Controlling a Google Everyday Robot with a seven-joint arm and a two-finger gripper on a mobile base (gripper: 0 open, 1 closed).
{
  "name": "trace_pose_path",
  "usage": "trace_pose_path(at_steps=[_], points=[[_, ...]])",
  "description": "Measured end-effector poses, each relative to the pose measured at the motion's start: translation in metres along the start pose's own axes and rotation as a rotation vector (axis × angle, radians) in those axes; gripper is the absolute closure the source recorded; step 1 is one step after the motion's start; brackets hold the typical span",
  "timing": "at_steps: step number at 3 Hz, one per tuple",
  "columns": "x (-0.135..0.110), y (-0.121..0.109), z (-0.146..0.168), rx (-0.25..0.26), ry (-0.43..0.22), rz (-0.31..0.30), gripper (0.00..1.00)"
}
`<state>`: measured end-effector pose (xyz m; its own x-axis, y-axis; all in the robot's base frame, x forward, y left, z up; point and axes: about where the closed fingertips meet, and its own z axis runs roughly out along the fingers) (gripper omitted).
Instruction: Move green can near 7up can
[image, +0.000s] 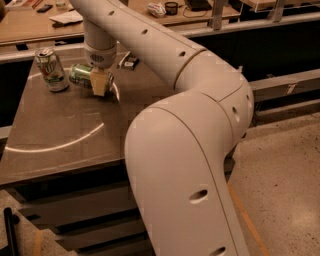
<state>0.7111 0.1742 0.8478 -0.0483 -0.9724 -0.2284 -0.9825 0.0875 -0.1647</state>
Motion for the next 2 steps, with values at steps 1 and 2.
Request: trace_pose_path(at_steps=[1, 2], points=[[-0.0044, 0.0009, 0.0015, -0.005, -0.006, -0.005, 0.55], [-0.0058, 0.0009, 0.0047, -0.007, -0.007, -0.006, 0.32]])
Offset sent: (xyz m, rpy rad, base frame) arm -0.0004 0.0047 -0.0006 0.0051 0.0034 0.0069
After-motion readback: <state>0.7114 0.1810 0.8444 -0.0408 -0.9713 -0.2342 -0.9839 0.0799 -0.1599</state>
